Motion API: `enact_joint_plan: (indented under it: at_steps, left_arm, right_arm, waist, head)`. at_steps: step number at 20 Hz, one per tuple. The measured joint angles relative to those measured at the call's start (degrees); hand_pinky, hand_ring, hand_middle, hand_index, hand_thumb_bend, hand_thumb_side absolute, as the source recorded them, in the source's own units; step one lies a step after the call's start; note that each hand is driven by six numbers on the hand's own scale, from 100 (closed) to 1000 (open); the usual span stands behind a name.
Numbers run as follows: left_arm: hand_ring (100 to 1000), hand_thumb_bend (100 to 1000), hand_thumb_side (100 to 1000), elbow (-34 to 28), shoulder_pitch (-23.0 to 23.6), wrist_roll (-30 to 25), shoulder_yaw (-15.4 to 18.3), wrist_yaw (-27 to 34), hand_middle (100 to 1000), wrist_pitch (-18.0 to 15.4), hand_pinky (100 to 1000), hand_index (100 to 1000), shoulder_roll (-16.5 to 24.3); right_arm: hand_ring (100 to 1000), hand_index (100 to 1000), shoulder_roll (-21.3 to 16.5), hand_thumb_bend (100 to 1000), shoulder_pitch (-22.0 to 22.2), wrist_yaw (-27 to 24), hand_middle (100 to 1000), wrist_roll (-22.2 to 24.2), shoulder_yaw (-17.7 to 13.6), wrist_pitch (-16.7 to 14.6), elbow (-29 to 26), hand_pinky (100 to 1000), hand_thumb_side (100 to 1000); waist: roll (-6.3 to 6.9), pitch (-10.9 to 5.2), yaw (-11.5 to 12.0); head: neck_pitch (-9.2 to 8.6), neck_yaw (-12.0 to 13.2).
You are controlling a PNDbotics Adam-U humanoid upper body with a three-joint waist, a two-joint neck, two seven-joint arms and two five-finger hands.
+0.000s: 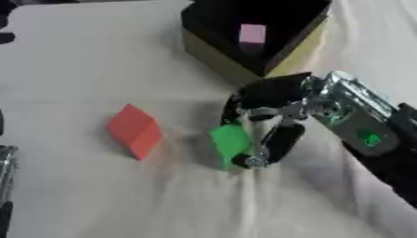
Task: Pick up objects on the table and place them in the box.
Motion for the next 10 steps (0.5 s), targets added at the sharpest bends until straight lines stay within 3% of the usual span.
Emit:
enact_joint_plan:
  at_steps: [6,10]
  left_arm:
    - [714,100,900,0.0,0.0,-0.2,0.0,0.0,718,0.1,682,667,0.0]
    - [715,100,900,0.0,0.0,-0.2,0.0,0.0,718,0.1,683,668,0.0]
  right_arm:
    - [776,662,-0.6,126,-4.6,-3.0,529,-1.5,-3.1,3.7,-3.7,799,493]
    - [775,669,-0.6,126,-7.7,-3.4,535,-2.8,-6.2,6.3,-3.2,806,451]
  waist:
    - [-0.02,-0.05,-0.2]
    - [0.00,-0.10,-0.3]
  head:
    - [-0.42,-0.2]
    - [-0.42,-0.2]
